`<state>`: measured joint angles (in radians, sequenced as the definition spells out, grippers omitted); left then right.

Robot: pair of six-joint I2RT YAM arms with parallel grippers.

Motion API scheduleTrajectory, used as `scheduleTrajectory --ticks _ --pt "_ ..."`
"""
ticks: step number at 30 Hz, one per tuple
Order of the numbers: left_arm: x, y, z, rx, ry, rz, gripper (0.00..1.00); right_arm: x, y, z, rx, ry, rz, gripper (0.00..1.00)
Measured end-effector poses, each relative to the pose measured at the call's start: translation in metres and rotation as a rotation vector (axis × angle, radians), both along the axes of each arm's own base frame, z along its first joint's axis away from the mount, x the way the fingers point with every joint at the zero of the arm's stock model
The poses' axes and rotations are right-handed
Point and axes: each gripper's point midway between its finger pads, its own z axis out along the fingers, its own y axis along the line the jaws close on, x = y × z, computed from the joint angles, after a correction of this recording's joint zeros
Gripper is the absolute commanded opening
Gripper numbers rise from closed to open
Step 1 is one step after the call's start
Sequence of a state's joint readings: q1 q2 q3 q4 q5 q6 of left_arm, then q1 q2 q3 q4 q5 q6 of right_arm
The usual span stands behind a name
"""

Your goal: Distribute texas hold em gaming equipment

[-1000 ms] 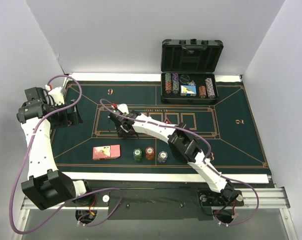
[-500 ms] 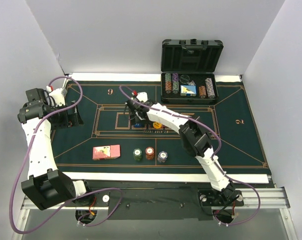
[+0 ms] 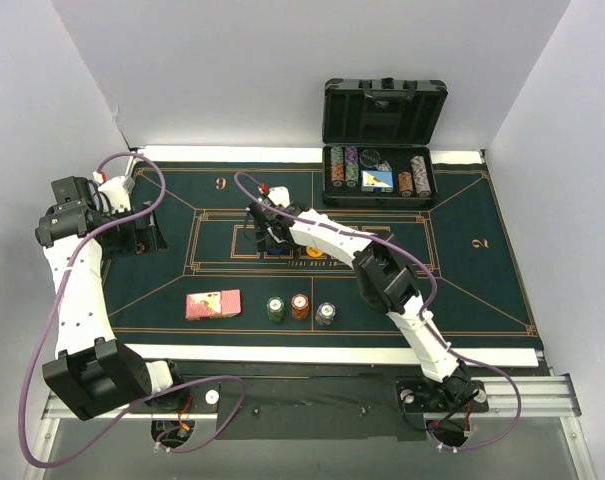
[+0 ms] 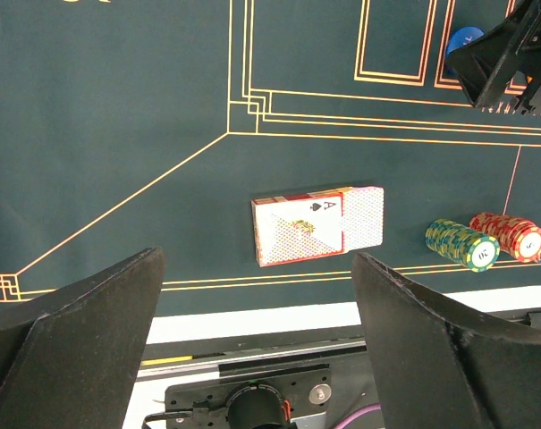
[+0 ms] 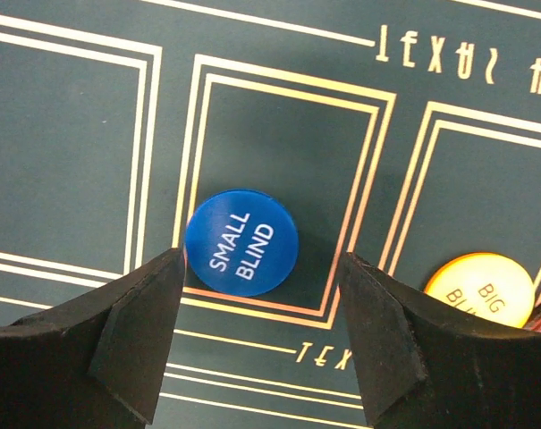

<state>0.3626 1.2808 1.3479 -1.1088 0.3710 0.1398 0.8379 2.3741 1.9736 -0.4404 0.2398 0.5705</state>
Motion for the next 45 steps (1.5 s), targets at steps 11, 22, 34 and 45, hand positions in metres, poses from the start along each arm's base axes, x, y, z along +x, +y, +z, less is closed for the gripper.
scheduleTrajectory --ticks 11,22,34,45 --pt "0.0 0.0 0.0 0.003 0.0 -0.004 0.97 0.001 0.018 -0.007 0.027 0.0 0.021 0.42" --pt "0.0 0.002 -0.001 0.016 -0.001 -0.015 0.97 -0.017 0.102 -0.002 0.21 -0.009 0.18 0.39" --pt "0.007 -0.007 -0.022 -0.035 0.029 -0.05 0.97 -0.072 0.146 0.01 0.384 0.09 0.345 0.67" --pt "0.068 -0.098 -0.102 0.024 0.153 -0.317 0.97 -0.005 -0.072 0.112 0.334 -0.123 -0.045 0.72"
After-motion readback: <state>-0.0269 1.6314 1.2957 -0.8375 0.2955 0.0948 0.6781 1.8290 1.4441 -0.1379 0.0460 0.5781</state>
